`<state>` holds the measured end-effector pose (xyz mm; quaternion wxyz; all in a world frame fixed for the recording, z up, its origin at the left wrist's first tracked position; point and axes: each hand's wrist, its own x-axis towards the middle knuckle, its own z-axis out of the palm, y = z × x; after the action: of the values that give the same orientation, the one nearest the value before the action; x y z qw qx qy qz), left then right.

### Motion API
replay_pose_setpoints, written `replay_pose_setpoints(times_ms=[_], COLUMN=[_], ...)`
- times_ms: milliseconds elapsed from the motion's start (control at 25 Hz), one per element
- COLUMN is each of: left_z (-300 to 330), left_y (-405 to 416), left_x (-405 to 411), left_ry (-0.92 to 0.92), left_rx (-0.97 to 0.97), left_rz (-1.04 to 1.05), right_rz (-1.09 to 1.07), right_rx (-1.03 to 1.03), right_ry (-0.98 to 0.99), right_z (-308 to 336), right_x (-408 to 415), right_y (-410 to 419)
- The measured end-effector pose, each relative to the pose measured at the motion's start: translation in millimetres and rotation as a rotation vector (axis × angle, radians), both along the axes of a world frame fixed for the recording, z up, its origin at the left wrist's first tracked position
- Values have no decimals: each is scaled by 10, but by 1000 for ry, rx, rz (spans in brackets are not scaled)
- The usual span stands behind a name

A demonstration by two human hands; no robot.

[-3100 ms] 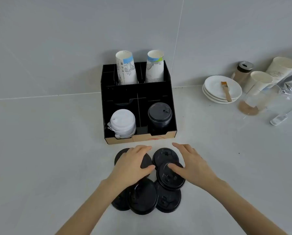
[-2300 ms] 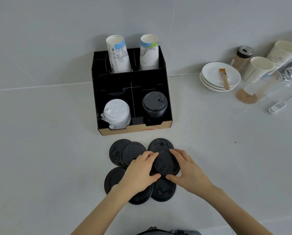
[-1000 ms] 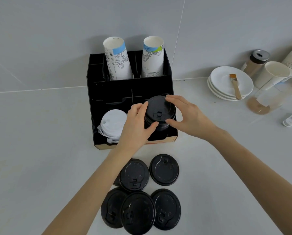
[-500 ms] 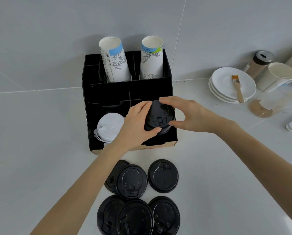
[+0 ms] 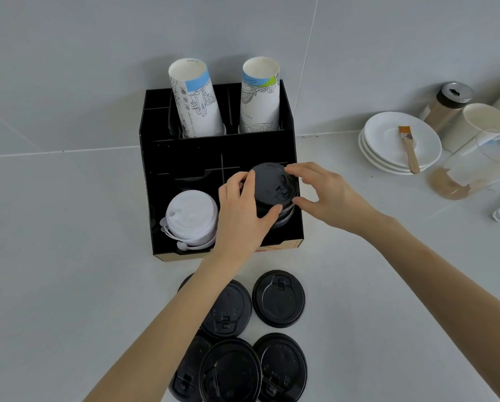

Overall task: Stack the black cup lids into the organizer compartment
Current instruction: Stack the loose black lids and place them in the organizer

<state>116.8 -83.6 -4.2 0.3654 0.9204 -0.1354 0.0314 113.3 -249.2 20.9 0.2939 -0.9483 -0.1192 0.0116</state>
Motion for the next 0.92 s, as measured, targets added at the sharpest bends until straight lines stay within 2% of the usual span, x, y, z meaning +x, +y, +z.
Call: replay_pose_setpoints(times_ms=[400,920], left_z=[-129,-171], left_y=[50,57], left_x=[-121,-128], left_ry=[69,105], left_rx=[32,120], left_rz=[60,29], right_rz=[93,57], right_rx=[-63,-234], right_ry=[92,47], right_z=[-38,-138], right_x=[84,-40], right_y=[59,170])
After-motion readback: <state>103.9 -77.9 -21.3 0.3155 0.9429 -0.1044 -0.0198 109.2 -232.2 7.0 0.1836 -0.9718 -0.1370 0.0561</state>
